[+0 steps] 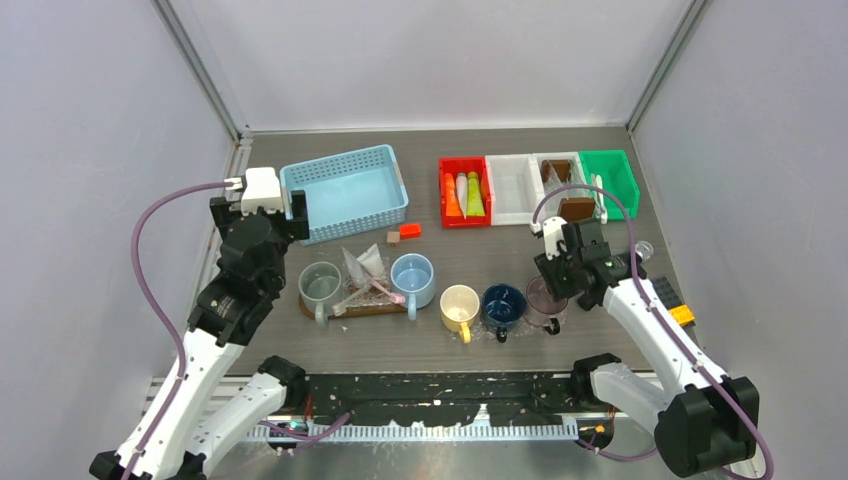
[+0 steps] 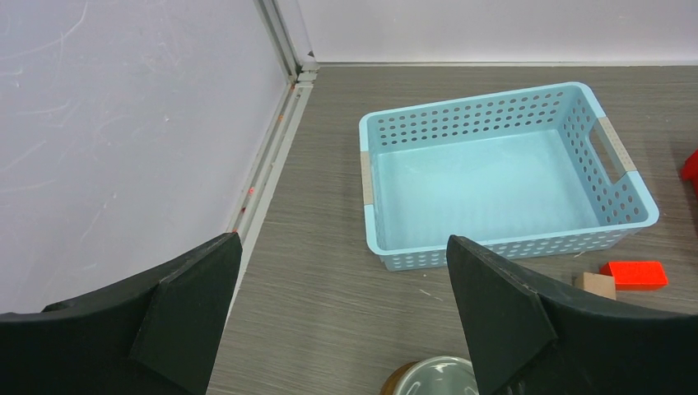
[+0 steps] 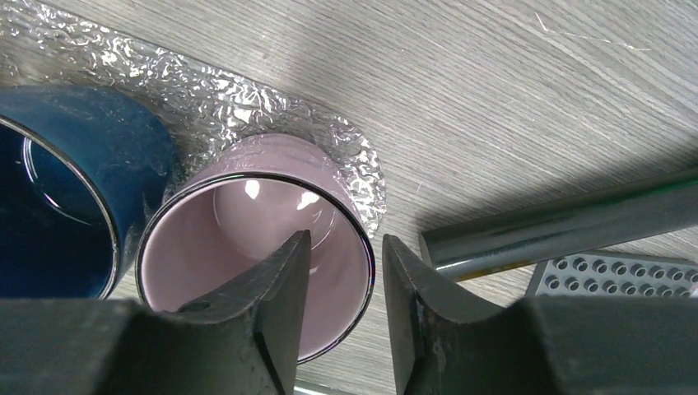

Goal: Prepare toiletry sets of a toothbrush and toothpaste on the tray
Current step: Place the cup on the tray.

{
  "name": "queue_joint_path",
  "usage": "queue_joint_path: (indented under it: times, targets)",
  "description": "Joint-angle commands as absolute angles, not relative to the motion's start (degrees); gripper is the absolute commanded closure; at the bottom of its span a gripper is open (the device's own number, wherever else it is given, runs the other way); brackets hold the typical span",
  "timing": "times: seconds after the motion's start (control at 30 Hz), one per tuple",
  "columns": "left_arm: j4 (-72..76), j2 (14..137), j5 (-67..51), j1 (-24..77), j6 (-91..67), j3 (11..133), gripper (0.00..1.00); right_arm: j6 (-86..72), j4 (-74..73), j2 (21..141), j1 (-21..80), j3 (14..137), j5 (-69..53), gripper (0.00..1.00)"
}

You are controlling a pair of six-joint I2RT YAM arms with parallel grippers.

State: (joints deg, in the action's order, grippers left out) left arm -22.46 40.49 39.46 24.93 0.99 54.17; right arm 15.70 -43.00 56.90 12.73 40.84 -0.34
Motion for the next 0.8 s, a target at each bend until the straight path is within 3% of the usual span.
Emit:
queue_joint_path:
  times: [0.0, 0.13, 0.3, 0.47, 0.57, 0.77]
  targets:
    - [-18.46, 39.99, 40.05, 24.44, 1.93, 53.88, 0.01, 16.71, -44.72, 54.74, 12.69, 42.97, 1.46, 0.54]
    - [-18.45, 39.90, 39.65, 24.43, 1.93, 53.79, 0.01, 16.76, -46.10, 53.27, 12.66, 43.17, 3.36, 0.55]
    - [-18.54, 39.64, 39.38, 24.43, 1.85, 53.94, 0.01, 16.54, -46.67, 51.94, 12.66, 42.90, 4.68, 0.74]
    - [-18.63, 39.25, 39.30, 24.43, 1.85, 53.96, 0.01, 16.44, -46.83, 52.31, 12.66, 42.97, 4.72, 0.83]
    - [-18.63, 39.34, 39.29, 24.43, 1.85, 53.91, 0.01, 16.52, -46.87, 52.35, 12.66, 43.03, 4.65, 0.93]
    - [-18.50, 39.48, 39.19, 24.43, 2.03, 53.81, 0.01, 16.60, -46.98, 52.43, 12.66, 43.10, 4.57, 0.97]
